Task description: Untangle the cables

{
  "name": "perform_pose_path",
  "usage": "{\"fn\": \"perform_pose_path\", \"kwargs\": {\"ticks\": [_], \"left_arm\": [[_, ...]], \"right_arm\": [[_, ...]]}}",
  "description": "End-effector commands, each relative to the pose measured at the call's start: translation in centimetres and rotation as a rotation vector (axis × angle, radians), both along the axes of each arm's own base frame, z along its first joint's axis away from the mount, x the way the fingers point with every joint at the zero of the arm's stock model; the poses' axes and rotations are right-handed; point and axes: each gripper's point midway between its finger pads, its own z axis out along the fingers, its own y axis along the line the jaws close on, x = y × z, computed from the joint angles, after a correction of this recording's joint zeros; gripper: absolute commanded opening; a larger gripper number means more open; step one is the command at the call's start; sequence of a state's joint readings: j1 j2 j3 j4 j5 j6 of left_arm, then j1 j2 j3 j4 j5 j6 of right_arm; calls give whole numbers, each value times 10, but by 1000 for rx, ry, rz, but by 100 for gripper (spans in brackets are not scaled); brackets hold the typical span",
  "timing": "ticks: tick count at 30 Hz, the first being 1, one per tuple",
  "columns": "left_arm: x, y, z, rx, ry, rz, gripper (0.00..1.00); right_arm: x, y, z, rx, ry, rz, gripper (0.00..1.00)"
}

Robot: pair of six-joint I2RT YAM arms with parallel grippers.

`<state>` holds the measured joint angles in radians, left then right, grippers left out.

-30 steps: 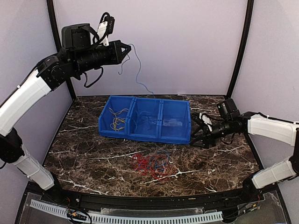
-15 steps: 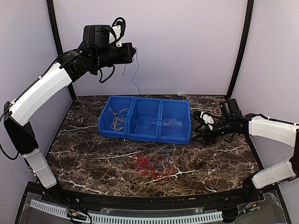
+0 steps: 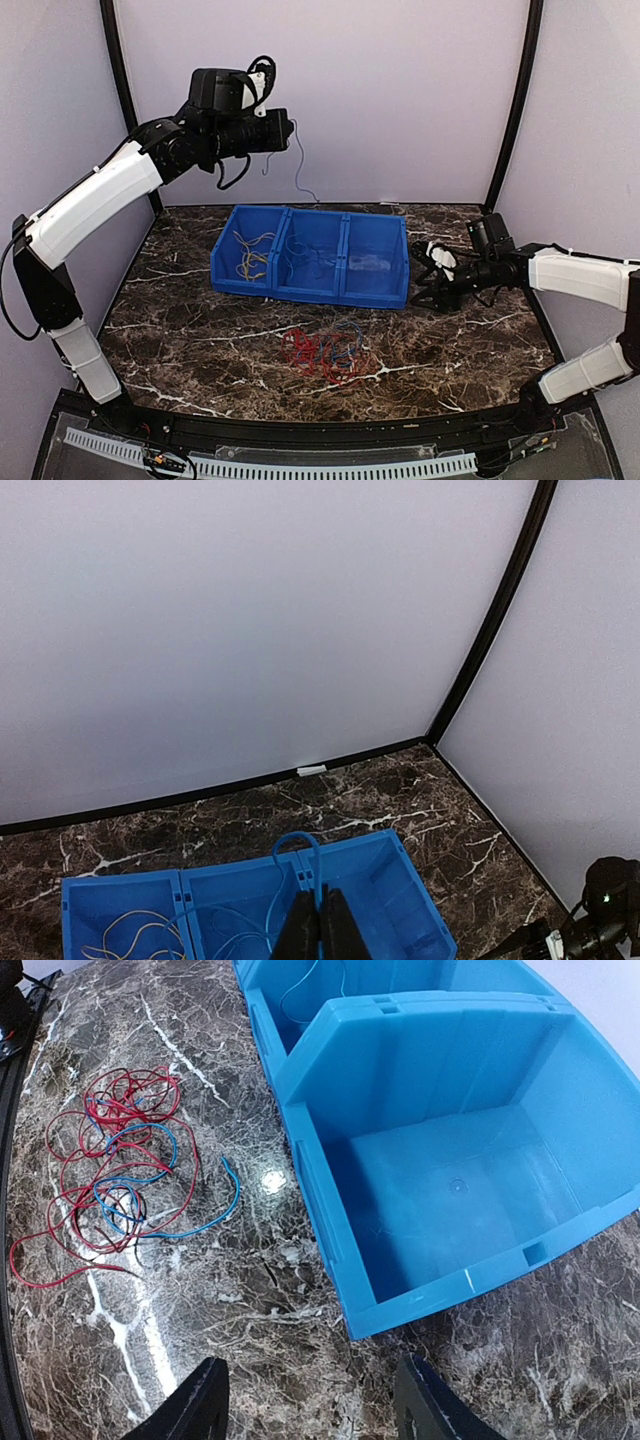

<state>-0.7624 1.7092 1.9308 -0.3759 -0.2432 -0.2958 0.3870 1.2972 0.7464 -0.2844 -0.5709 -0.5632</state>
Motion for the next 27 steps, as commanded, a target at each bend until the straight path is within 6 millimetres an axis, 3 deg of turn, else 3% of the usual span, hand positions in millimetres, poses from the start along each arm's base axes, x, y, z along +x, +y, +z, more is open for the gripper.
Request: {"fn": "perform_pose_path", "kwargs": {"ticks": [1, 4, 9, 18, 27], "left_arm": [[-4, 10, 40, -61, -90, 7, 0], [2, 11, 35, -50, -88, 17, 0], [12, 2, 0, -21, -23, 4, 0], [12, -10, -57, -9, 93, -27, 0], [15, -30, -103, -38, 207, -77, 0]], "right_arm": [[5, 0, 3, 5, -25, -1, 59], [5, 0, 1, 0, -21, -3, 59], [4, 0, 0, -1, -20, -1, 59], [4, 0, -3, -11, -16, 6, 59], [3, 0, -6, -15, -1, 16, 59]]}}
